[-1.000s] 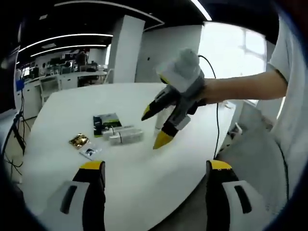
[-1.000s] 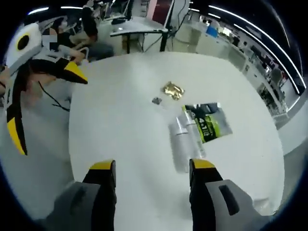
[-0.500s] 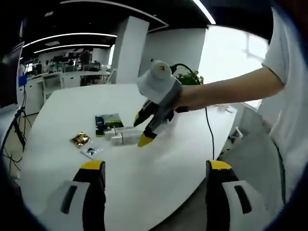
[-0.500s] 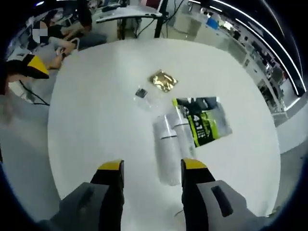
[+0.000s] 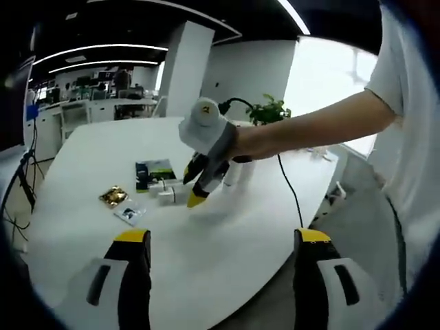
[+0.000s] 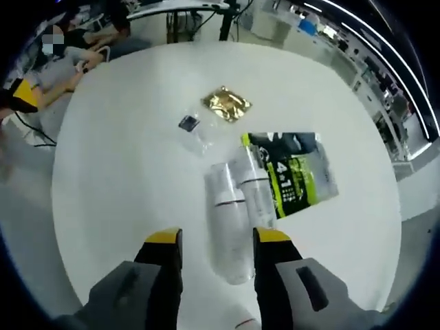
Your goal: Arrange the skincare products in the storage area until every visible bottle or jar stands upright without overlapping.
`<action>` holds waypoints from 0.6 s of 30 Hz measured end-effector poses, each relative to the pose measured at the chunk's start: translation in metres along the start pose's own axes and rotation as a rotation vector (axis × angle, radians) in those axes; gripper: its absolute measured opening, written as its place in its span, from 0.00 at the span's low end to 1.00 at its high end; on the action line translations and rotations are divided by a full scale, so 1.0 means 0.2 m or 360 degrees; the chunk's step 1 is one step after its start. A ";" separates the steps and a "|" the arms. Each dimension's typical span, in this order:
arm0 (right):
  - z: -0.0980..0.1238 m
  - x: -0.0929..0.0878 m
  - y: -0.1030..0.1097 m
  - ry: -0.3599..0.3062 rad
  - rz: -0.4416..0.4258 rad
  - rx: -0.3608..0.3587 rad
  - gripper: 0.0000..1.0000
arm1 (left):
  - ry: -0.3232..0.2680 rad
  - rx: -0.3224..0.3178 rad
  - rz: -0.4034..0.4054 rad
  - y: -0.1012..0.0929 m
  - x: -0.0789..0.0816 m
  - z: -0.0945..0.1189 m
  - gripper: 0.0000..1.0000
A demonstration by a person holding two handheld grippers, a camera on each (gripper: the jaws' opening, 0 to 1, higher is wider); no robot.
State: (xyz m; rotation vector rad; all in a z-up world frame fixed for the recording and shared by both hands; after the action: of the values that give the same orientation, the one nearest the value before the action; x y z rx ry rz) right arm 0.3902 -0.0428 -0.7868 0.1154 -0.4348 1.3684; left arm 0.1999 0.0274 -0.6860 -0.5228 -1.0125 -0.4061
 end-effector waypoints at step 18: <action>-0.10 0.02 -0.03 0.0020 0.0164 0.0103 0.23 | 0.0016 0.0002 0.0014 0.01 -0.01 -0.01 0.77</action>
State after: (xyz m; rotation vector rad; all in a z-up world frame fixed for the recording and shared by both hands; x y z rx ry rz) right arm 0.4007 -0.0334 -0.8033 0.1392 -0.3905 1.4843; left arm 0.2009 0.0274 -0.6888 -0.5233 -1.0003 -0.4002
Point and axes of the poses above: the point that each gripper's makers call its tool centre point, and the gripper's own axes: z roughly backward along the fingers, y roughly to its left, x roughly out of its top, the point moved 3 cm from there along z, roughly backward along the fingers
